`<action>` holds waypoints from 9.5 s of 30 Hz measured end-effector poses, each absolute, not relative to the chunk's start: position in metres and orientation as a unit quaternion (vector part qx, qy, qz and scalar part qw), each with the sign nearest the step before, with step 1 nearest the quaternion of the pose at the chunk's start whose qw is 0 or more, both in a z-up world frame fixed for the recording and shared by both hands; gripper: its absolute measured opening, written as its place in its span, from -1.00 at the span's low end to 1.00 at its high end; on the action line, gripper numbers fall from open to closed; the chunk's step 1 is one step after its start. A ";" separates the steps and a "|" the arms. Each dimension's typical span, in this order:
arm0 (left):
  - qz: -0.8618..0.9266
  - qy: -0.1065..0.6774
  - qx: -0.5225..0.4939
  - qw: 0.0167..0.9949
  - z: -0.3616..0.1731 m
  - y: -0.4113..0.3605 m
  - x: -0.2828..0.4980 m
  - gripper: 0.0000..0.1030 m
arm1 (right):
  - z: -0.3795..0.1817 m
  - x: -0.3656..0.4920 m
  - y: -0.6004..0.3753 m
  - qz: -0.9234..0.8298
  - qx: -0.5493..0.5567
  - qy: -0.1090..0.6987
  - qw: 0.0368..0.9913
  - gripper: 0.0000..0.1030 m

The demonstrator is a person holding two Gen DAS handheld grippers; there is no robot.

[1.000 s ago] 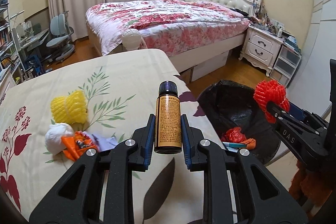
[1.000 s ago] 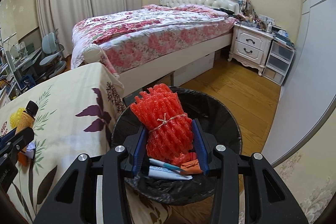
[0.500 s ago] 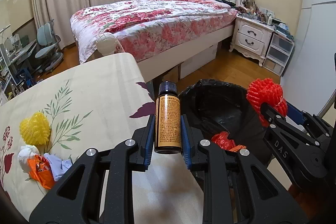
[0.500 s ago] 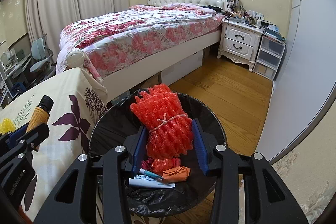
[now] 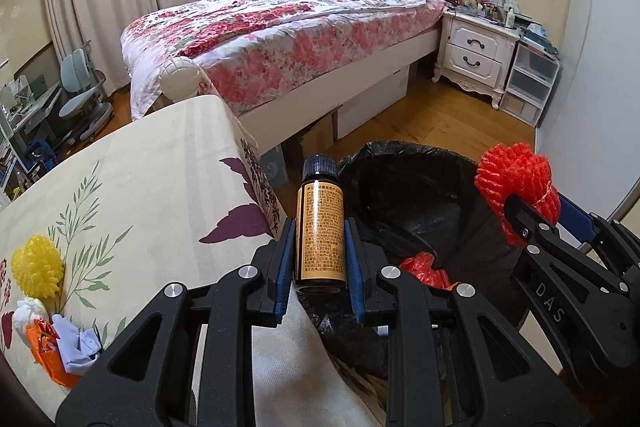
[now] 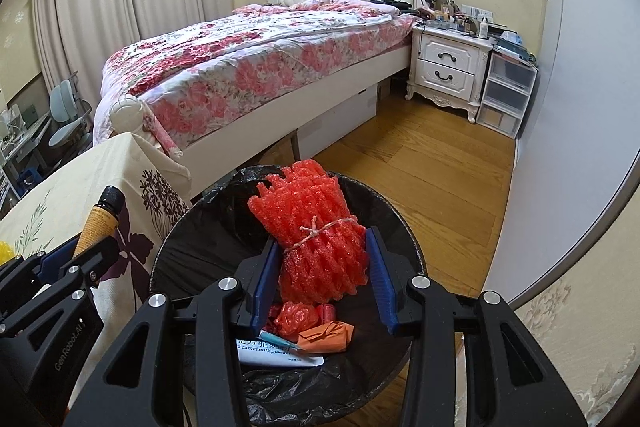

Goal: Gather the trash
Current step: 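Open both grippers over the bin, dropping the bottle and red net, then move both grippers back toward the remaining trash on the bed, then grasp the orange plastic bag with the left gripper, then grasp the lavender cloth with the right gripper while the left gripper holds the orange bag, then carry the orange bag and lavender cloth with both grippers over the bin, then open both grippers over the bin, dropping the bag and cloth, then move both grippers back toward the white tissue and yellow net, then grasp the white crumpled tissue with the left gripper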

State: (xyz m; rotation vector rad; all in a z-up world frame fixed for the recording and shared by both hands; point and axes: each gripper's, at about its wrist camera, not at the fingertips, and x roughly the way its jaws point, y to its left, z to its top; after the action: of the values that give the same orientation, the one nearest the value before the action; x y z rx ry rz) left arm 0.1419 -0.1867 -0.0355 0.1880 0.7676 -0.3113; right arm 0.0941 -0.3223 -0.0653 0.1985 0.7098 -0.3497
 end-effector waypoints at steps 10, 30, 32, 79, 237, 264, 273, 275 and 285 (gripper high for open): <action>-0.143 0.367 0.094 0.915 -0.034 -0.183 0.141 0.21 | -0.066 0.093 -0.326 -0.184 0.093 0.345 0.916 0.09; -0.088 0.363 0.068 0.925 -0.015 -0.114 0.107 0.51 | -0.057 0.078 -0.285 -0.136 0.088 0.347 0.924 0.16; -0.079 0.364 0.062 0.926 -0.013 -0.102 0.103 0.51 | -0.056 0.077 -0.276 -0.125 0.085 0.347 0.925 0.16; -0.017 0.406 0.010 0.914 -0.038 0.013 0.074 -0.06 | -0.055 0.069 -0.176 -0.013 0.029 0.366 0.930 0.16; -0.120 0.318 0.107 0.934 -0.025 -0.175 0.131 0.74 | -0.061 0.082 -0.317 -0.210 0.068 0.327 0.919 0.35; -0.022 0.329 0.072 0.941 -0.016 -0.073 0.092 0.76 | -0.053 0.074 -0.249 -0.132 0.051 0.336 0.931 0.62; 0.033 0.331 0.052 0.942 -0.012 -0.016 0.084 0.76 | -0.050 0.078 -0.206 -0.076 0.041 0.344 0.935 0.62; 0.047 0.328 0.046 0.942 -0.012 -0.004 0.081 0.76 | -0.051 0.078 -0.197 -0.064 0.039 0.347 0.935 0.62; 0.081 0.345 0.020 0.935 -0.020 0.047 0.081 0.76 | -0.051 0.080 -0.160 -0.014 0.027 0.357 0.934 0.62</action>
State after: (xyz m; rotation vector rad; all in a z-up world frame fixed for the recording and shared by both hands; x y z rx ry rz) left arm 0.0807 0.0470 -0.0202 0.0415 0.7064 0.1666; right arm 0.0800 -0.1601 -0.0508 0.0546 0.7305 -0.0288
